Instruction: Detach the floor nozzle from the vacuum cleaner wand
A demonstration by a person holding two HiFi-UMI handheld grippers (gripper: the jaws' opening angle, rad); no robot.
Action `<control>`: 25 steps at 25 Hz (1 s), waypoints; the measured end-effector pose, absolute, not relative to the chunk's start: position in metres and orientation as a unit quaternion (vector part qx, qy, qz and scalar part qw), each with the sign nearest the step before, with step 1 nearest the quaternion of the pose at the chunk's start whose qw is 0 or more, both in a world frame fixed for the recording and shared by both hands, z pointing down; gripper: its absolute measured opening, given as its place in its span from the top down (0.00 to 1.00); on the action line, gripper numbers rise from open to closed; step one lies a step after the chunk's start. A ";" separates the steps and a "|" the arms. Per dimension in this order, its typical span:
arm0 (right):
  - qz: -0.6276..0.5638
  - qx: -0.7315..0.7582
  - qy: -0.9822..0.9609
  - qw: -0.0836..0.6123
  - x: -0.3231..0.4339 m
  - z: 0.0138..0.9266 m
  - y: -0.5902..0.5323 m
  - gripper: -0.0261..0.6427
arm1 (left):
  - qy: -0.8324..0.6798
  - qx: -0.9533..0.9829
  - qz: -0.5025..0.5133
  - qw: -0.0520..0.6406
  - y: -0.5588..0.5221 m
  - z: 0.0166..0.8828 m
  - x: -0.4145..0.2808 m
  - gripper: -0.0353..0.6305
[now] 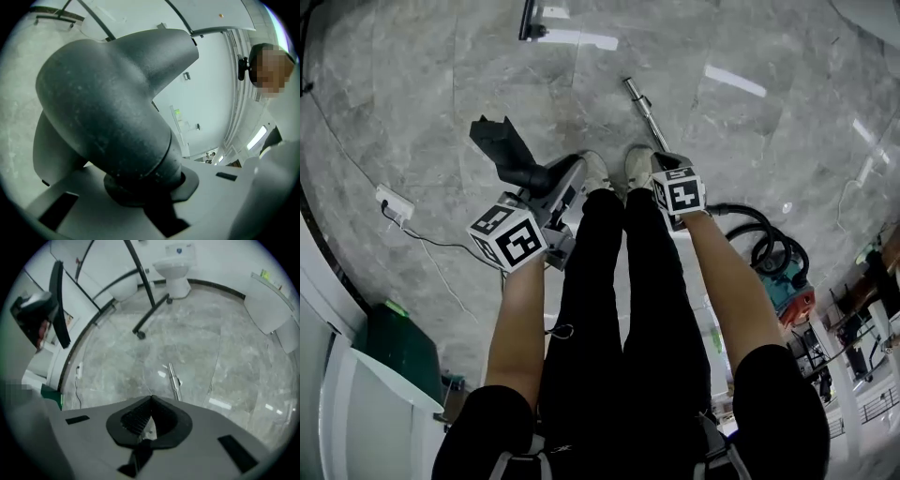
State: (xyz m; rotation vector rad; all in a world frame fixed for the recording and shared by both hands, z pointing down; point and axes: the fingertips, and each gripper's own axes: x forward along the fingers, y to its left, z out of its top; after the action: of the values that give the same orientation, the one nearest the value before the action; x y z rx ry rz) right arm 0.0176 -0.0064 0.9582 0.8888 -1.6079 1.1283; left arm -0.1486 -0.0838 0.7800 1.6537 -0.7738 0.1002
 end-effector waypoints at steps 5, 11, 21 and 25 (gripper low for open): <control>0.409 0.450 -0.734 0.302 0.004 0.794 -0.078 0.94 | -0.354 0.735 0.047 0.577 -0.107 0.712 -0.142 0.85; 0.332 0.511 -0.761 0.221 0.023 0.606 -0.103 0.94 | -0.365 0.747 0.056 0.553 -0.122 0.603 -0.111 0.85; 0.172 0.570 -0.793 0.132 0.081 0.344 -0.136 0.94 | -0.409 0.802 0.070 0.430 -0.160 0.378 -0.057 0.85; 0.109 0.595 -0.791 0.090 0.114 0.242 -0.145 0.94 | -0.408 0.834 0.097 0.358 -0.161 0.300 -0.023 0.85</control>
State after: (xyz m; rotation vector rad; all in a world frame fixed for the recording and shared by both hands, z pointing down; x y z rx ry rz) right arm 0.1137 -0.1453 0.2421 1.7693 -2.3516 0.3244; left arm -0.0230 -0.1608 0.3005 2.1526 -1.0527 0.2492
